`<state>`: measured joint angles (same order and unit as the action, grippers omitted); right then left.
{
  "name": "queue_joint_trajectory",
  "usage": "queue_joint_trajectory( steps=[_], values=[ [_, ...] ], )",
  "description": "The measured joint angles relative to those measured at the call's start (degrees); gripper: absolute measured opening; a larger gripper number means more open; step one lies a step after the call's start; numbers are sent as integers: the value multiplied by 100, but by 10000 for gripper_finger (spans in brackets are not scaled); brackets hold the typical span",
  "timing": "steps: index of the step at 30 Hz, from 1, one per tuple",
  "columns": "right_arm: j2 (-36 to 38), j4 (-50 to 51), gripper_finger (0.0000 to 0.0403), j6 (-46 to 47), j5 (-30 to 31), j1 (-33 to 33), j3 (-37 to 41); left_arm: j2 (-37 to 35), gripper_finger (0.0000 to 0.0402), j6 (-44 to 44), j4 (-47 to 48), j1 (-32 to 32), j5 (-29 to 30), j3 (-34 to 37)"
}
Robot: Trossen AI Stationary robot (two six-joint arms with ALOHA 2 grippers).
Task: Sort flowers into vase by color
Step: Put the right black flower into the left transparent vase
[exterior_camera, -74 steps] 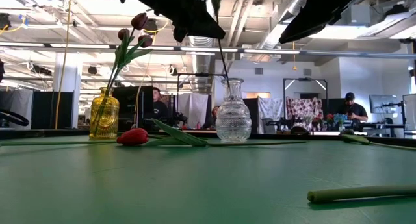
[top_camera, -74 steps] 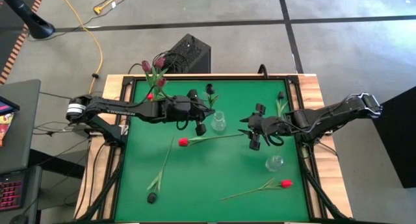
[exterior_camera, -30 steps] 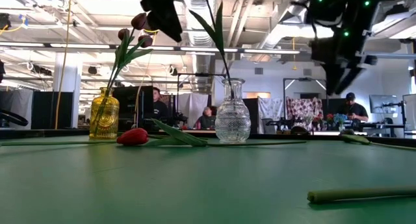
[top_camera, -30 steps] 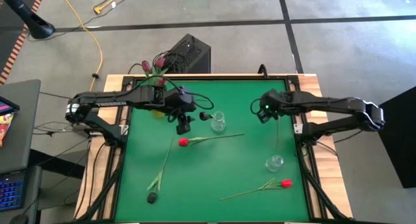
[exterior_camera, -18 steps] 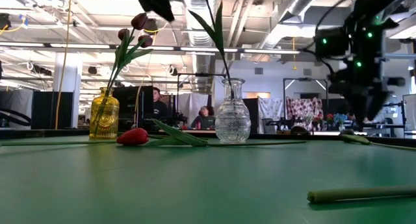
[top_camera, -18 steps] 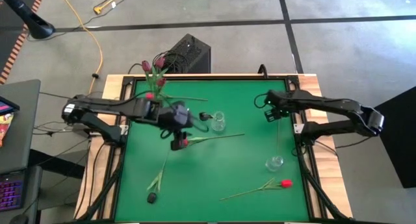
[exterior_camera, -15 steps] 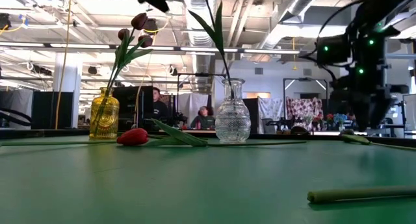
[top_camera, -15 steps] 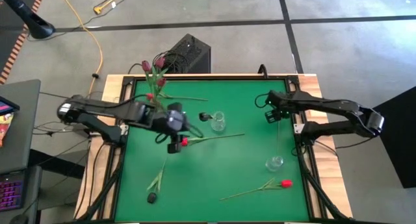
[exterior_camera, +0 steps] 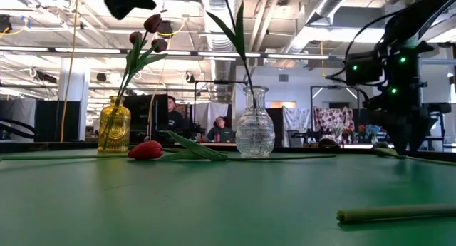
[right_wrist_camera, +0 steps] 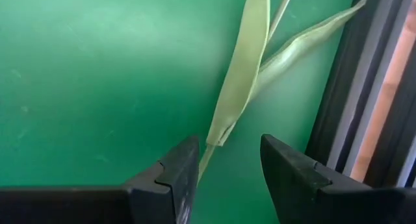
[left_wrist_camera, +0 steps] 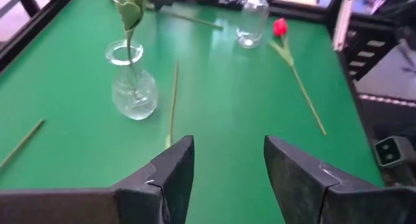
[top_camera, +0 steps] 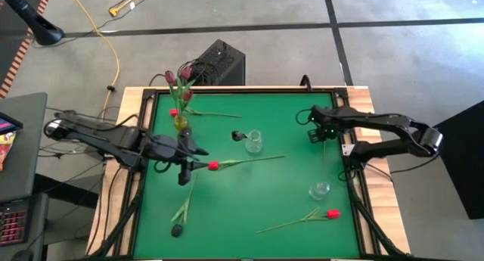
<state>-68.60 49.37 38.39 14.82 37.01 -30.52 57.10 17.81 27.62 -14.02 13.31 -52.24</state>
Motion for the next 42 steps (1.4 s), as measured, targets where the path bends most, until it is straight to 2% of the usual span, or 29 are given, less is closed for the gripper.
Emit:
queue_joint_trajectory(
  steps=[6,11,18,24,28,34,38,42],
  values=[
    [-629,-301,182,-111,-115,9,-33,-400,174,-17,-192,-61,51,374],
    [-824,-378,128,-131,-320,26,-48,-483,174,-159,-139,-61,47,468],
    [-541,-442,23,-299,-570,26,-66,-479,174,-239,-141,-59,46,478],
    [17,-966,20,-742,-749,1,-343,-479,174,-272,-166,-59,53,478],
    [529,-1810,19,-1104,-1007,-128,-446,-477,174,-252,-166,-59,65,478],
    [1221,-3623,19,-1564,-1938,-463,-468,-309,174,-308,-335,-59,99,478],
    [1492,-4838,19,-1736,-2428,-748,-470,-129,174,-497,-615,-57,91,478],
    [1583,-6099,18,-1916,-2592,-1130,-470,40,174,-701,-966,5,86,478]
  ],
)
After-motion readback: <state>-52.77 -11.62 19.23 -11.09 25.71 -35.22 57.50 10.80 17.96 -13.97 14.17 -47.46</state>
